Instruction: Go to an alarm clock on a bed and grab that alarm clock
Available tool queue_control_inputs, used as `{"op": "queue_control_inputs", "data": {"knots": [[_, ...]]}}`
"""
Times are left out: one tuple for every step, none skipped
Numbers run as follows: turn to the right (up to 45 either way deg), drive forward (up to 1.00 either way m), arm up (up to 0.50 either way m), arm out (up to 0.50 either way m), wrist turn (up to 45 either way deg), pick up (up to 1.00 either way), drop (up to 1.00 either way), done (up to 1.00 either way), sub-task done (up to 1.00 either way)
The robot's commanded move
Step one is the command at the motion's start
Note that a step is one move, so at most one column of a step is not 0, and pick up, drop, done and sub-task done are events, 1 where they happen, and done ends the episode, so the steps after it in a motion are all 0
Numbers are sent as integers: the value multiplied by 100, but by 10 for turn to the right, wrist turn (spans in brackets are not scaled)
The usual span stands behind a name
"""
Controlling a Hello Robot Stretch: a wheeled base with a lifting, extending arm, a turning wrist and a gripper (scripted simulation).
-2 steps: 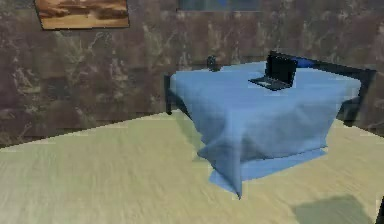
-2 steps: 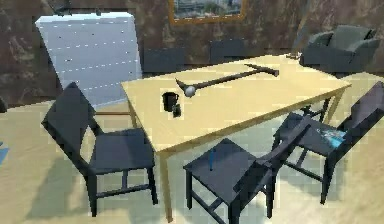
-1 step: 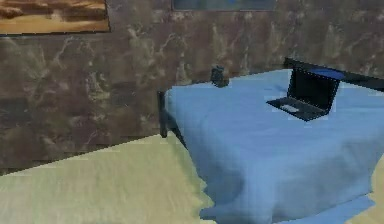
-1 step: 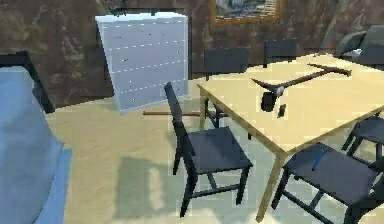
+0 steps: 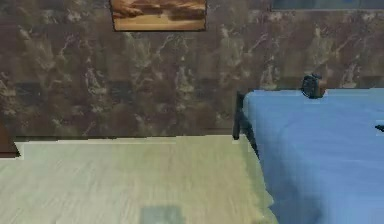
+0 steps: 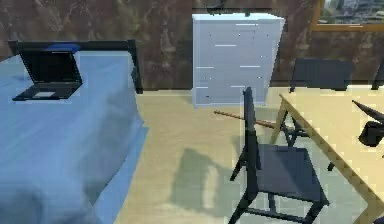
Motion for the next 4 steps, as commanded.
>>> {"op": "queue_control_inputs", "data": {"knots": [[0, 100, 0, 0, 0, 0, 0, 0, 0], [-60, 0, 0, 0, 0, 0, 0, 0, 0], [0, 20, 0, 0, 0, 0, 0, 0, 0], [-210, 0, 0, 0, 0, 0, 0, 0, 0]]}}
